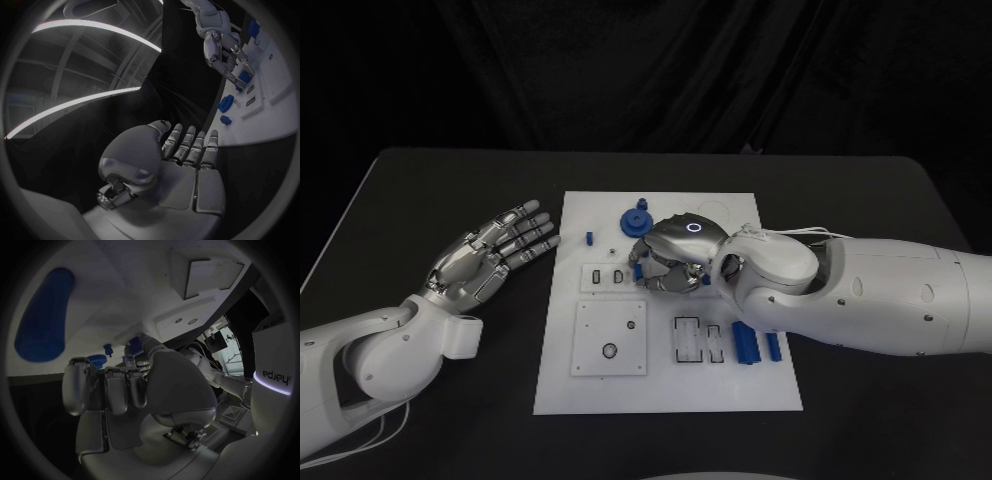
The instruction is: Assemble the parts on the task board
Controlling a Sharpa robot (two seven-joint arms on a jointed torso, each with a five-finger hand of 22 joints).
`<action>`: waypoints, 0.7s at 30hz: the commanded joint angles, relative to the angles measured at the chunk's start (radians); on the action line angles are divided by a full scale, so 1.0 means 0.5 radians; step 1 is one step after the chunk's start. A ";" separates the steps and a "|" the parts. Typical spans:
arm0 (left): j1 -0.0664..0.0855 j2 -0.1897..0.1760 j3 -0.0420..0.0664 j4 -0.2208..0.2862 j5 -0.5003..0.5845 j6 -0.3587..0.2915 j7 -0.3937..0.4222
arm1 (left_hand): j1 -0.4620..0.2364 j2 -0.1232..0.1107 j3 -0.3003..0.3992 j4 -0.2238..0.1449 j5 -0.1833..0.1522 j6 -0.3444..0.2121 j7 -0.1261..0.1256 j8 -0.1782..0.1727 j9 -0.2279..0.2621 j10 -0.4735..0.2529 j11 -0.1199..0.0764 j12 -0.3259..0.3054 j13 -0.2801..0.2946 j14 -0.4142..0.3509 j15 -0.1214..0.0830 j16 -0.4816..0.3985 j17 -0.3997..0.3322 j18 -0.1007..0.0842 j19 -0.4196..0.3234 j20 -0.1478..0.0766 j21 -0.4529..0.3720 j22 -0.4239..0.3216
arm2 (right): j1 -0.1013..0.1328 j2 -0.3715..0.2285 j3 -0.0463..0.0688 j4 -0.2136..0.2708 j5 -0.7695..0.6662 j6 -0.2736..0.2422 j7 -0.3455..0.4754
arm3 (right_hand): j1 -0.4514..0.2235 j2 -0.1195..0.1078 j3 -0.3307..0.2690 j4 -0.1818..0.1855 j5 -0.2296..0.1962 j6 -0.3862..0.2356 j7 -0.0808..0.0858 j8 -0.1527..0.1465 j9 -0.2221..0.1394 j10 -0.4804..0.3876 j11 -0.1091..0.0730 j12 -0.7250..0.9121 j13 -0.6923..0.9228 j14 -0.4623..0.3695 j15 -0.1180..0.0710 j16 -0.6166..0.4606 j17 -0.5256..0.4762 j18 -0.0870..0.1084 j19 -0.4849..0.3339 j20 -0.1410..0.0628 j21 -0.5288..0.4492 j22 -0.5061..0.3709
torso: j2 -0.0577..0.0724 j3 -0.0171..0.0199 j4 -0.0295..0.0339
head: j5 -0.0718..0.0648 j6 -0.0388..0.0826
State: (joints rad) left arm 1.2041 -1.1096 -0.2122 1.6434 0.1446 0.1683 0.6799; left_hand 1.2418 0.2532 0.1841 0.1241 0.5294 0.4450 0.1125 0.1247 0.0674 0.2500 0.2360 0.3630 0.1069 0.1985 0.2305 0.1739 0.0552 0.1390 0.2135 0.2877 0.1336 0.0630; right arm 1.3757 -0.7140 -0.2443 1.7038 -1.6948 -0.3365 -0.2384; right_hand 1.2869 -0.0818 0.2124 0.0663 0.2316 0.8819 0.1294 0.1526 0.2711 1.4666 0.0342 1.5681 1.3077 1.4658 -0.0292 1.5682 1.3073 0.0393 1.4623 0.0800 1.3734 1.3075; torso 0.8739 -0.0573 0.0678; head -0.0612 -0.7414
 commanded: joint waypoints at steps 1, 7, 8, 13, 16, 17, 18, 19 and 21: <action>0.000 0.004 0.001 0.000 0.000 0.035 0.160 | -0.015 -0.002 0.013 -0.003 0.004 0.006 0.009 0.008 0.002 0.002 0.012 0.008 0.002 -0.002 0.007 0.008 -0.002 -0.027 -0.013 0.002 -0.003 -0.003 | -0.011 0.002 -0.005 -0.007 -0.032 0.052 -0.047 | 0.005 -0.022 -0.015 0.001 -0.018 -0.028 -0.003 -0.016 -0.006 0.208 0.009 0.005 0.526 0.210 0.009 0.005 0.527 0.027 -0.002 0.010 -0.011 0.385 | 0.000 -0.0003 0.000 | 0.000 -0.005; -0.001 0.003 0.001 -0.001 0.000 0.035 0.162 | -0.020 -0.001 0.018 -0.003 0.004 0.007 0.011 0.008 0.002 0.001 0.013 0.010 0.002 -0.004 0.007 0.008 -0.003 -0.028 -0.013 0.001 -0.003 -0.003 | -0.012 -0.001 -0.005 -0.008 -0.038 0.033 -0.038 | -0.012 -0.031 -0.043 0.016 -0.085 -0.063 -0.002 -0.033 -0.020 0.208 0.006 0.005 0.526 0.210 0.006 0.005 0.527 0.028 -0.006 0.008 -0.022 0.383 | 0.000 -0.0002 0.000 | 0.001 -0.004; -0.001 0.002 0.001 -0.001 0.000 0.035 0.162 | -0.020 -0.001 0.018 -0.003 0.004 0.007 0.011 0.008 0.002 0.001 0.013 0.010 0.002 -0.004 0.007 0.008 -0.003 -0.028 -0.013 0.001 -0.003 -0.003 | -0.012 -0.003 -0.005 -0.009 -0.038 0.023 -0.031 | -0.012 -0.031 -0.043 0.016 -0.087 -0.063 -0.002 -0.033 -0.020 0.208 0.006 0.005 0.526 0.210 0.006 0.005 0.527 0.028 -0.006 0.008 -0.022 0.383 | 0.000 -0.0002 0.000 | 0.001 -0.004; -0.001 -0.008 0.001 0.002 0.000 0.023 0.170 | -0.021 -0.001 0.019 -0.003 0.004 0.006 0.012 0.008 0.002 0.001 0.013 0.010 0.002 -0.005 0.007 0.007 -0.003 -0.028 -0.013 0.001 -0.003 -0.003 | -0.012 -0.018 -0.005 -0.010 -0.040 -0.070 0.024 | -0.083 -0.064 -0.117 0.076 -0.218 -0.120 -0.012 -0.060 -0.046 0.208 -0.006 0.005 0.526 0.210 -0.003 0.005 0.527 0.027 -0.002 0.001 -0.020 0.386 | 0.000 -0.0003 0.000 | 0.001 -0.003; -0.001 -0.018 0.001 0.009 0.000 0.014 0.179 | -0.021 -0.001 0.019 -0.003 0.004 0.006 0.012 0.008 0.002 0.001 0.013 0.010 0.002 -0.005 0.007 0.007 -0.003 -0.028 -0.013 0.001 -0.003 -0.003 | -0.012 -0.042 -0.005 -0.006 -0.040 -0.193 0.093 | -0.137 -0.081 -0.196 0.148 -0.283 -0.155 -0.022 -0.074 -0.070 0.208 -0.020 0.005 0.526 0.210 -0.012 0.005 0.527 0.025 0.004 -0.009 -0.012 0.390 | 0.000 -0.0002 0.000 | 0.005 0.009; -0.001 -0.019 0.001 0.010 0.000 0.013 0.180 | -0.021 -0.001 0.019 -0.003 0.004 0.006 0.012 0.008 0.002 0.001 0.013 0.010 0.002 -0.005 0.007 0.007 -0.003 -0.028 -0.013 0.001 -0.003 -0.003 | -0.012 -0.046 -0.005 -0.005 -0.040 -0.211 0.104 | -0.156 -0.084 -0.220 0.176 -0.305 -0.140 -0.024 -0.065 -0.073 0.208 -0.018 0.005 0.526 0.210 -0.014 0.005 0.527 0.019 0.017 -0.011 0.009 0.397 | 0.000 -0.0002 0.000 | 0.005 0.009; -0.001 -0.021 0.001 0.013 0.000 0.010 0.182 | -0.021 -0.001 0.019 -0.003 0.004 0.010 0.012 0.009 0.002 0.002 0.013 0.011 0.002 -0.005 0.007 0.007 -0.003 -0.028 -0.013 0.001 -0.002 -0.003 | -0.011 -0.055 -0.005 -0.002 -0.036 -0.249 0.127 | -0.168 -0.084 -0.234 0.197 -0.312 -0.137 -0.029 -0.062 -0.077 0.208 -0.022 0.005 0.526 0.210 -0.016 0.005 0.527 0.018 0.019 -0.013 0.012 0.398 | 0.000 0.0000 0.000 | 0.006 0.011; 0.000 -0.024 0.001 0.018 0.000 0.006 0.185 | -0.021 -0.001 0.019 -0.003 0.004 0.010 0.012 0.009 0.002 0.002 0.013 0.011 0.002 -0.005 0.007 0.007 -0.003 -0.028 -0.013 0.001 -0.002 -0.003 | -0.011 -0.070 -0.005 0.003 -0.021 -0.305 0.164 | -0.174 -0.086 -0.245 0.213 -0.319 -0.135 -0.031 -0.060 -0.080 0.208 -0.024 0.005 0.526 0.210 -0.018 0.005 0.527 0.018 0.020 -0.014 0.013 0.399 | 0.000 -0.0001 0.000 | 0.009 0.016; 0.000 -0.028 0.001 0.023 0.000 0.001 0.190 | -0.021 -0.001 0.019 -0.003 0.004 0.010 0.012 0.009 0.002 0.002 0.013 0.011 0.002 -0.005 0.007 0.007 -0.003 -0.028 -0.013 0.001 -0.002 -0.003 | -0.010 -0.092 -0.005 0.013 0.023 -0.375 0.217 | -0.194 -0.091 -0.278 0.268 -0.330 -0.117 -0.032 -0.049 -0.087 0.208 -0.027 0.005 0.526 0.210 -0.021 0.005 0.527 0.015 0.027 -0.018 0.025 0.403 | 0.000 0.0000 0.000 | 0.017 0.024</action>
State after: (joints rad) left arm 1.2041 -1.1231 -0.2122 1.6510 0.1449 0.1673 0.6799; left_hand 1.2418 0.2532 0.1869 0.1214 0.5294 0.4486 0.1161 0.1247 0.0673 0.2500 0.2360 0.3630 0.1069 0.1985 0.2305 0.1739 0.0554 0.1389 0.2135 0.2877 0.1336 0.0630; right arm 1.3717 -0.7559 -0.2473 1.7047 -1.7018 -0.4169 -0.1923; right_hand 1.1954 -0.1278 0.0751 0.1933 0.0725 0.8174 0.1100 0.1250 0.2282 1.4668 0.0265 1.5681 1.3076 1.4676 -0.0322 1.5682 1.3073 0.0393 1.4655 0.0768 1.3825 1.3074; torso 0.8740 -0.0574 0.0678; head -0.0557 -0.7330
